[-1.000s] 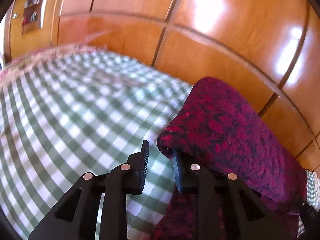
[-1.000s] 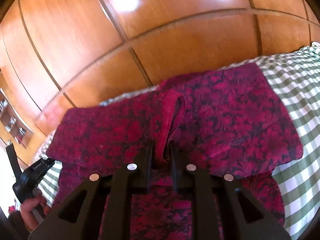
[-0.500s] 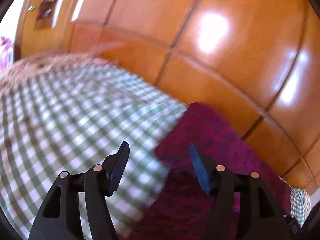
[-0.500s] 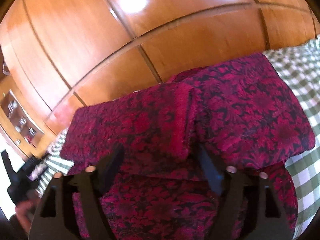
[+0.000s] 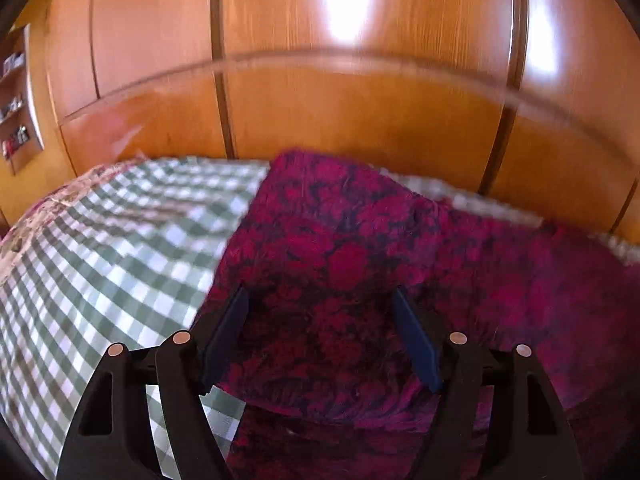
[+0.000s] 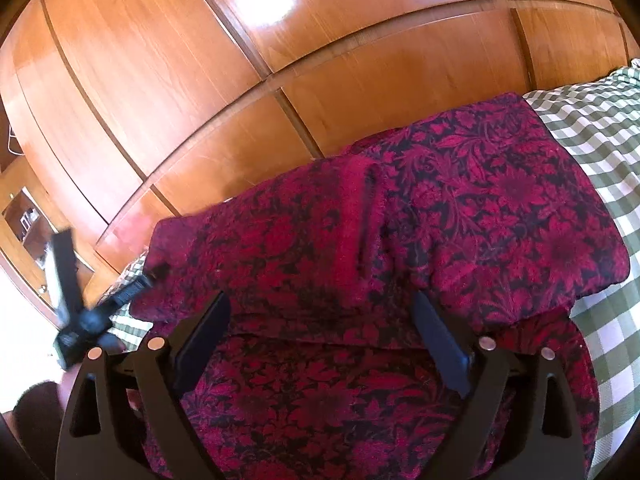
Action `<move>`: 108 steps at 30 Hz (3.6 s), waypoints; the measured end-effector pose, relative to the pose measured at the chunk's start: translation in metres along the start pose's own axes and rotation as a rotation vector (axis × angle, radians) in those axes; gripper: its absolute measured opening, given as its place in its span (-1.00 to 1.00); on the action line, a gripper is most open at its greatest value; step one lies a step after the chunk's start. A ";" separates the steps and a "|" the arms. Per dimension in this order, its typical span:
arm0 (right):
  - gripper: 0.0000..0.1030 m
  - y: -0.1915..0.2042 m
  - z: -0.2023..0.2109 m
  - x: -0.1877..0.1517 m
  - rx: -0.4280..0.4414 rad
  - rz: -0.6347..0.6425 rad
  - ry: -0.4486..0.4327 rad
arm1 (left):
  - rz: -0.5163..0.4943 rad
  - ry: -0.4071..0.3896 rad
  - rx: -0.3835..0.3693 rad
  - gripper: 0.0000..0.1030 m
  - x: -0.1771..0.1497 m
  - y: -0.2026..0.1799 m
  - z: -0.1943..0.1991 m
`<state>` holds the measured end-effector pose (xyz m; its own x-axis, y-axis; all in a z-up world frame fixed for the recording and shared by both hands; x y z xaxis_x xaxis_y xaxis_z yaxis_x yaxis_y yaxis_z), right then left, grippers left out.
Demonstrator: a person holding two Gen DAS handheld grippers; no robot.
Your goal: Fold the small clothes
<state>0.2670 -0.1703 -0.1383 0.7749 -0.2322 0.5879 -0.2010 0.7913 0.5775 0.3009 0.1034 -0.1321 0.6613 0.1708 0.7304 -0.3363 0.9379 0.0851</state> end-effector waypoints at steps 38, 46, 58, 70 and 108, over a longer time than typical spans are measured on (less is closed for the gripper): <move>0.94 -0.006 -0.046 0.034 -0.526 0.179 0.033 | 0.048 0.011 -0.067 0.48 -0.006 0.004 -0.011; 0.95 -0.009 -0.045 0.035 -0.512 0.167 0.029 | 0.054 -0.003 -0.084 0.54 -0.005 0.005 -0.004; 0.95 -0.007 0.034 0.010 -0.271 0.064 -0.064 | 0.037 0.022 -0.236 0.74 -0.054 0.019 0.070; 0.87 -0.008 0.115 -0.038 -0.163 0.063 -0.010 | 0.061 0.084 -0.308 0.74 -0.100 0.041 0.110; 0.06 -0.055 0.217 -0.166 0.294 -0.361 0.207 | 0.142 0.302 -0.717 0.15 -0.208 0.130 0.187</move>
<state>0.0191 -0.2979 -0.1448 0.9226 -0.3210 0.2141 -0.0355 0.4818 0.8755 -0.0056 0.1338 -0.1465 0.8325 0.2818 0.4771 0.0149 0.8493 -0.5277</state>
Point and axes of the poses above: each gripper's, at about its wrist camera, not at the fingertips, and z roughly against the way its jaws point, y to its left, x to its top, the point moved 3 cm from there along -z, roughly the way its jaws point, and after that the axes turned 6 degrees about x, right-handed, at the moved point
